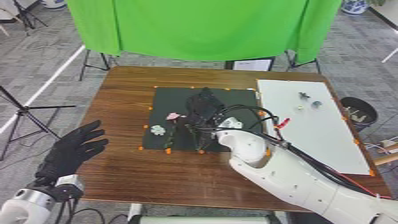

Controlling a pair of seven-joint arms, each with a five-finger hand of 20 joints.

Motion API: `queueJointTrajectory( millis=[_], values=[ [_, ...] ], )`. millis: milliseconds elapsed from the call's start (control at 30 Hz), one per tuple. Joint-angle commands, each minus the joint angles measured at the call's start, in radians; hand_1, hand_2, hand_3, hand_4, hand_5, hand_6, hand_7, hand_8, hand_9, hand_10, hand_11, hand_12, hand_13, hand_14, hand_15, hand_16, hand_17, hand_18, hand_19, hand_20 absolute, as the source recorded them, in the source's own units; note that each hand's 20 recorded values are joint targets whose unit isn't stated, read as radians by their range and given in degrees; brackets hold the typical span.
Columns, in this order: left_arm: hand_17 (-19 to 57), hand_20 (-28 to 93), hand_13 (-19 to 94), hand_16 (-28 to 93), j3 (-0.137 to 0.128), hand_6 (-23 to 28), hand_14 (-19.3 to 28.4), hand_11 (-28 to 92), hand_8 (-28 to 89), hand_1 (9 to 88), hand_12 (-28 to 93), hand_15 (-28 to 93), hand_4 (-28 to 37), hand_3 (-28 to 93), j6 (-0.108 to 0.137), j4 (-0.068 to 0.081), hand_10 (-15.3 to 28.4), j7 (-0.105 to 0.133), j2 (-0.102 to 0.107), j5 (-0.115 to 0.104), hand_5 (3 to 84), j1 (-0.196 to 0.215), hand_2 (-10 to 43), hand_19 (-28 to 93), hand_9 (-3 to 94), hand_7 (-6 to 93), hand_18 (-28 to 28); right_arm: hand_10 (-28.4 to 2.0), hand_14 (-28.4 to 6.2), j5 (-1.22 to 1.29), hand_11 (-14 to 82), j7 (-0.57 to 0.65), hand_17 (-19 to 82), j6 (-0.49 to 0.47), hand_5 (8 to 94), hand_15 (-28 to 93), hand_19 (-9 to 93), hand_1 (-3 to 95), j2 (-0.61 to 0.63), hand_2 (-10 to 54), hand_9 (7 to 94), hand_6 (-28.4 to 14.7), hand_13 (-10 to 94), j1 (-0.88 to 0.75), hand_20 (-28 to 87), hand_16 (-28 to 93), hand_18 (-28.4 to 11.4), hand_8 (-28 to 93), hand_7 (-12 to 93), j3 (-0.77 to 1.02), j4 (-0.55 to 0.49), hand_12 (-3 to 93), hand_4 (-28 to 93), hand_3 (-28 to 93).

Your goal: Arrange flowers

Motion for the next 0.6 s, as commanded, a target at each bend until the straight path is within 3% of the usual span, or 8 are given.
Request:
queueJointTrajectory(
  millis=[33, 300, 467, 567, 600],
  values=[
    [-9.5, 9, 20, -4, -0.003, 5.7, 17.8, 25, -10, 24.0, 17, 46, -28.3, 72, -0.001, 0.001, 13.5, -0.003, -0.004, -0.003, 32.0, 0.012, 0.5, 42, 27.3, 18.1, 22.1, -7.3, -4.4, 0.054, 31.6, -0.037, 23, -0.034, 66.8, 61, 68, 38.8, 0.004, -9.5, 77.0, 4.8, 71, -0.009, 43, 28, -16.8, -20, 43, 0.055, -0.044, 25.9, -28, 56],
    [-9.6, 9, 20, -4, -0.001, 5.7, 17.8, 25, -10, 24.0, 17, 47, -28.3, 72, 0.000, 0.000, 13.4, -0.003, -0.011, -0.002, 32.0, 0.013, 0.4, 42, 27.3, 18.2, 22.1, -9.2, -7.4, 0.189, 33.7, -0.062, 21, -0.028, 62.3, 65, 67, 25.0, 0.019, -9.5, 70.7, 1.8, 66, -0.027, 45, 28, -18.5, -18, 40, 0.120, -0.109, 27.2, -28, 58],
    [-9.6, 9, 20, -4, -0.006, 5.7, 17.8, 25, -10, 24.0, 17, 47, -28.3, 72, 0.002, -0.005, 13.4, -0.004, -0.019, -0.001, 32.0, 0.019, 0.4, 42, 27.3, 18.2, 22.1, -10.5, -9.6, 0.200, 37.7, -0.009, 19, -0.111, 52.1, 68, 67, 9.8, 0.064, -8.9, 59.8, -1.4, 60, -0.046, 45, 27, -20.2, -16, 39, 0.206, -0.176, 28.5, -28, 71],
    [-9.5, 9, 20, -4, -0.010, 5.7, 17.8, 25, -10, 24.0, 17, 47, -28.3, 72, 0.007, -0.008, 13.4, -0.001, -0.022, -0.001, 32.0, 0.026, 0.4, 42, 27.3, 18.2, 22.0, -11.0, -10.2, 0.183, 38.1, 0.056, 18, -0.205, 48.8, 69, 67, 6.2, 0.115, -8.7, 56.0, -2.3, 57, -0.051, 45, 26, -20.6, -16, 38, 0.261, -0.192, 28.6, -28, 75],
    [-9.5, 9, 20, -4, -0.012, 5.7, 17.8, 25, -10, 24.0, 17, 47, -28.3, 72, 0.008, -0.009, 13.4, -0.001, -0.023, -0.001, 32.0, 0.029, 0.4, 42, 27.3, 18.2, 22.0, -11.6, -10.4, 0.191, 37.0, 0.074, 17, -0.243, 44.6, 68, 66, 6.0, 0.133, -8.2, 51.3, -2.7, 52, -0.054, 44, 25, -20.6, -16, 38, 0.283, -0.191, 28.2, -28, 79]
  ],
)
